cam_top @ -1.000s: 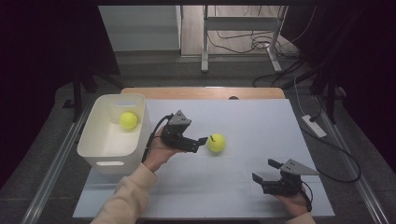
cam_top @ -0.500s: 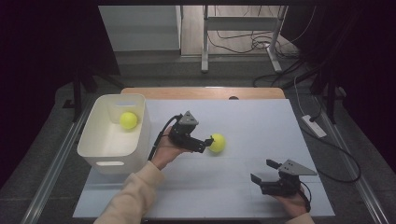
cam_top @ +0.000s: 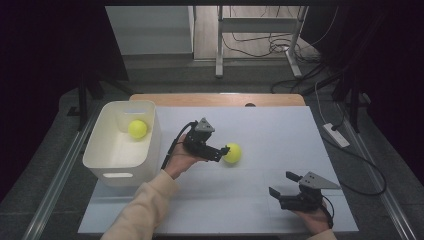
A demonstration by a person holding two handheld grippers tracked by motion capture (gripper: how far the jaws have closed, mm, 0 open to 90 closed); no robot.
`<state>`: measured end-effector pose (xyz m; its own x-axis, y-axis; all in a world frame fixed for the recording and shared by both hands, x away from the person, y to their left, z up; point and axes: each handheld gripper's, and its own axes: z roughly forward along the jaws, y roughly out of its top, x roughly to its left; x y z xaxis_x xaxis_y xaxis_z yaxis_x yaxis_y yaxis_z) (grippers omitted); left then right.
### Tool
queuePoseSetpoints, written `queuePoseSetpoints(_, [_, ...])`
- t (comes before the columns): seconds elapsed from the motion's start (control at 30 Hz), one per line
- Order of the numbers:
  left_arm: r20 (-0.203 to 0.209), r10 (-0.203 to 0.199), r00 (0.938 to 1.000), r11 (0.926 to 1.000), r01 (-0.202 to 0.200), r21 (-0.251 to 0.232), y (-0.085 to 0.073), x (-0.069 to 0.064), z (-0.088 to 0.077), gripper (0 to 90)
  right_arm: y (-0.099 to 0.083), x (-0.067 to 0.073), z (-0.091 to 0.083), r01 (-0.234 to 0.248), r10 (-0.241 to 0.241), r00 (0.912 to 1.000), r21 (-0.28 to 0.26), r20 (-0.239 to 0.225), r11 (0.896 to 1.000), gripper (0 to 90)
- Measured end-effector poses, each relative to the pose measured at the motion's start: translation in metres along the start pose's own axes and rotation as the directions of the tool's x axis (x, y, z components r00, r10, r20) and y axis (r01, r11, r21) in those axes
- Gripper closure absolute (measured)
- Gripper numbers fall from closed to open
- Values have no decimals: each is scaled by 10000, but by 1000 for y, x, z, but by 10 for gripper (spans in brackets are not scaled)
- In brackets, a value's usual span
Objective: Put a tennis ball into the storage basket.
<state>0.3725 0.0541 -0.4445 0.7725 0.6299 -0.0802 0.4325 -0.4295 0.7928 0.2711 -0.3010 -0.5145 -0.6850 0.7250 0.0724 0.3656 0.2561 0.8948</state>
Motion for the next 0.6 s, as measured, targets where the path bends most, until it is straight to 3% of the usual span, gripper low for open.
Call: queuePoseSetpoints(0.6, [167,-125,9998,9973,113,721,0,3,26,71,0,-1,1,61,-61,10000,37,-18,10000,100])
